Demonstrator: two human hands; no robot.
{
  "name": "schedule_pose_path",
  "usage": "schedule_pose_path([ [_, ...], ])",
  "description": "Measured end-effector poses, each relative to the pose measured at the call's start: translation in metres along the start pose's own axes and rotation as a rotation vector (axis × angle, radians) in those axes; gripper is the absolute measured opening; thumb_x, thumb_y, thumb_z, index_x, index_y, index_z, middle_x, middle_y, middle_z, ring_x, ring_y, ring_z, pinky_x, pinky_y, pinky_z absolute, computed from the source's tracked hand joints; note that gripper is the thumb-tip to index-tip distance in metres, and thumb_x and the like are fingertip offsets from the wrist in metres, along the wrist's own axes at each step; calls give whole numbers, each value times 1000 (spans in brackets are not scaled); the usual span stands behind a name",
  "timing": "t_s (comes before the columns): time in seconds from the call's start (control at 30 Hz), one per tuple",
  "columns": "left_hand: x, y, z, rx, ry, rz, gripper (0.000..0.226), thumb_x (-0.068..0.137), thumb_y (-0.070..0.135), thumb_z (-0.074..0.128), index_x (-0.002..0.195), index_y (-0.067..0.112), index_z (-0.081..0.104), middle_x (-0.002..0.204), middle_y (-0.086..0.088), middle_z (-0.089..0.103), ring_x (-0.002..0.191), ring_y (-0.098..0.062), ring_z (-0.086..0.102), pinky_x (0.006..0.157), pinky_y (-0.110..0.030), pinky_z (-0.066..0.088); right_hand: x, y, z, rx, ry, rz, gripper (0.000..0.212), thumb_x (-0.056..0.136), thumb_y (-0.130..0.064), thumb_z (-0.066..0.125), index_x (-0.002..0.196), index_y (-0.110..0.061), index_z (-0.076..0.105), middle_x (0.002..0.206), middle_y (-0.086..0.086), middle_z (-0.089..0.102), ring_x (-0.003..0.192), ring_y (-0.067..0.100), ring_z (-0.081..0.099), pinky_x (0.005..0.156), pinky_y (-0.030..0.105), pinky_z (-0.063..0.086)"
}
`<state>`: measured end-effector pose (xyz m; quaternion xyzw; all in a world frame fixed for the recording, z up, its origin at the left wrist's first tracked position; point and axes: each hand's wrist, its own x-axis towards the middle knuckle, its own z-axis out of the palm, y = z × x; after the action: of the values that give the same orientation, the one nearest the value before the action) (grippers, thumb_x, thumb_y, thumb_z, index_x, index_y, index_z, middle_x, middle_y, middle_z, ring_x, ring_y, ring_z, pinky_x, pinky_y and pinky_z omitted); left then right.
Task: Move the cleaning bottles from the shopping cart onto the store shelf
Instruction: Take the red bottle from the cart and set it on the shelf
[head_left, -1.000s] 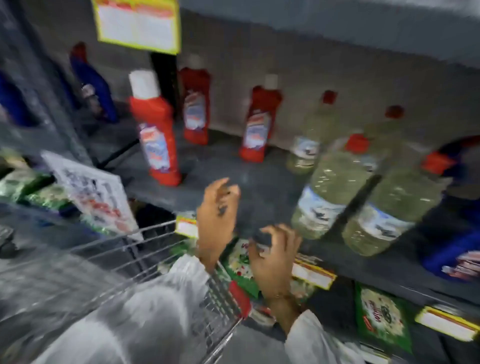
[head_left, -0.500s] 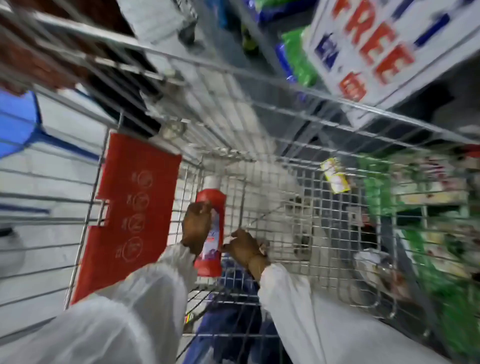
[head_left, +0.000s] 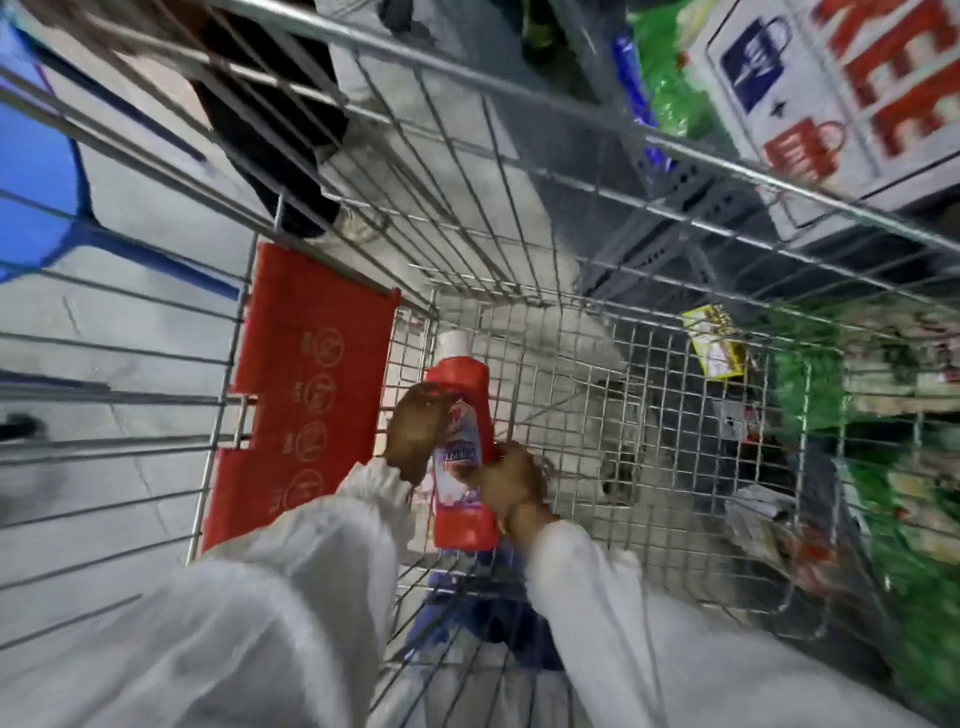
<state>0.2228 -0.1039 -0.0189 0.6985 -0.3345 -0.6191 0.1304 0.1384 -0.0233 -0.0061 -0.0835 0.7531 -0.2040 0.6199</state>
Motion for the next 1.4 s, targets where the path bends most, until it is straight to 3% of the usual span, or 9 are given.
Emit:
schedule_pose_path([
  [0.07,-15,13,1,-101,-109,10,15,89,5,59,105,7,58,73,-2,68,59,-11,69,46,-12,51,-20,-5,-23,177,-145,-22,25,66,1,76,87,-9,68,90,12,71,81,27,66,84,41,55],
  [0.13,-25,25,2,-225,-192,-58,37,82,16,70,116,11,55,76,-3,72,57,-11,69,54,-24,57,-35,-8,-42,310,-275,-66,26,70,11,68,88,-8,64,96,18,67,90,33,64,87,44,52],
  [0.23,-46,53,8,-248,-344,-26,70,61,29,83,123,9,56,75,0,76,63,-16,69,72,-34,53,-61,-13,-73,369,-290,-140,27,74,12,64,90,-9,63,89,9,69,78,22,67,68,29,57],
  [0.43,-115,119,47,-399,-558,151,29,82,12,65,110,6,63,80,-11,75,67,-24,70,72,-43,60,-117,-38,-130,419,-277,-359,29,75,16,62,85,-12,62,64,-6,75,60,5,69,56,19,57],
  [0.53,-155,143,61,-355,-611,244,31,75,16,69,105,8,65,79,-12,73,66,-24,69,69,-41,60,-147,-40,-156,452,-244,-459,30,72,17,63,87,-10,63,78,1,73,65,10,70,63,24,60],
  [0.9,-271,182,107,-248,-701,463,50,71,18,74,116,4,61,91,-18,71,71,-27,69,71,-42,61,-234,-30,-234,455,-127,-683,30,70,14,67,88,-10,66,72,-5,76,69,12,71,62,27,60],
  [1.2,-390,272,189,65,-857,954,18,82,10,69,99,15,68,76,3,74,62,-12,69,51,-24,55,-312,-47,-346,496,364,-996,36,63,10,74,85,-18,67,88,5,70,79,22,66,82,41,56],
  [1.3,-422,291,227,159,-934,1001,20,82,16,71,99,24,67,83,6,74,74,-8,70,62,-27,56,-327,-42,-381,554,589,-1039,38,61,7,77,89,-18,67,89,5,71,73,13,67,76,32,59],
  [1.4,-438,299,267,244,-994,1041,25,78,21,75,98,30,65,91,6,72,76,-3,69,69,-33,55,-330,-34,-408,570,797,-1031,41,60,0,81,94,-18,68,102,13,71,86,24,68,84,42,56],
])
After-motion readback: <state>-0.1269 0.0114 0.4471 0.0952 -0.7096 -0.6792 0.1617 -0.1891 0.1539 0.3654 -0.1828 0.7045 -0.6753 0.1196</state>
